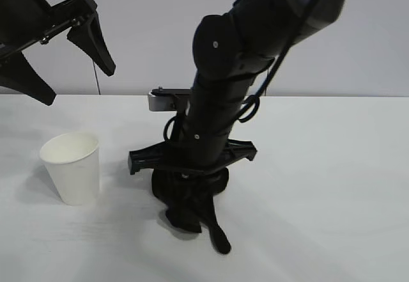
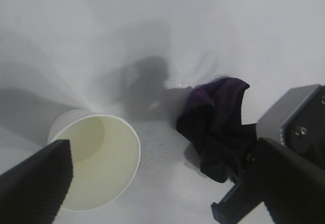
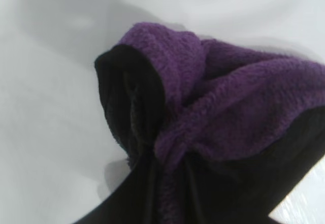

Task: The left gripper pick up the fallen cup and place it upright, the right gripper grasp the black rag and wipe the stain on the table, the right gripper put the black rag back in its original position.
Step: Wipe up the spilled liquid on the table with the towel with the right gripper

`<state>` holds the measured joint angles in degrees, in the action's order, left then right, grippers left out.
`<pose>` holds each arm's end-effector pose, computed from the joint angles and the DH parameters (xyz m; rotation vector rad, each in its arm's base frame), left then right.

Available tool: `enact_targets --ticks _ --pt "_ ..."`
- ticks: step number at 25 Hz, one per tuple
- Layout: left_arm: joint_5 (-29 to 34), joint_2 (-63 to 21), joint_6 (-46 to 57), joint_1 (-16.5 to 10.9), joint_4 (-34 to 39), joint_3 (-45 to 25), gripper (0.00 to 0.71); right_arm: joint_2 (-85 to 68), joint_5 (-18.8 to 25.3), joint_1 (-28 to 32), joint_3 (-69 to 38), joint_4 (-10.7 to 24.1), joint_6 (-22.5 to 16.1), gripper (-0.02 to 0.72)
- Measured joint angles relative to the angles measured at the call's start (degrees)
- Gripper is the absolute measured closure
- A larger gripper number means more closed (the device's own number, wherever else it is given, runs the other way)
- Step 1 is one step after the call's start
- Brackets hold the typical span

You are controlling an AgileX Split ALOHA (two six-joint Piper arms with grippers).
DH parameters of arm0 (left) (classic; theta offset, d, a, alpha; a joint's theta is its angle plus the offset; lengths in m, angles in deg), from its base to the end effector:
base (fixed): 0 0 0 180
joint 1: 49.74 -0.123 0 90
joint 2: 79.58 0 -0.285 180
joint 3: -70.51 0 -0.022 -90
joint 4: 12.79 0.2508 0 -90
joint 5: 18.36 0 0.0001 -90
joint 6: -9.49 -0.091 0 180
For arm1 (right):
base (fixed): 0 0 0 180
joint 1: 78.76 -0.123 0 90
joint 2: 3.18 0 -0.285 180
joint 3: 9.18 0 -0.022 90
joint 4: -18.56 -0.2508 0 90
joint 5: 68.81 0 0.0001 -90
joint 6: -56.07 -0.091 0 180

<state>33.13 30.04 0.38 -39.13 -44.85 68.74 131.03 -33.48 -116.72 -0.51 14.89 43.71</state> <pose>0.3546 -0.1049 0.2436 0.0778 2.7736 -0.6967 0.3491 0.2766 0.1135 -0.5667 2.7901 0.2630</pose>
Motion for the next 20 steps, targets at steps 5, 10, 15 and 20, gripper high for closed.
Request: enact_targets --ticks 5,10,15,20 --pt "0.4 0.0 0.0 0.0 0.1 0.0 0.017 3.4 1.0 2.6 6.5 -0.4 -1.3 0.640" --pt "0.4 0.0 0.0 0.0 0.1 0.0 0.017 3.4 3.2 7.5 6.9 1.1 -1.6 0.640" --pt "0.4 0.0 0.0 0.0 0.1 0.0 0.017 0.0 3.7 11.0 1.9 2.8 -0.8 0.642" --pt "0.4 0.0 0.0 0.0 0.1 0.0 0.017 -6.2 6.7 12.2 -5.4 3.7 0.0 0.615"
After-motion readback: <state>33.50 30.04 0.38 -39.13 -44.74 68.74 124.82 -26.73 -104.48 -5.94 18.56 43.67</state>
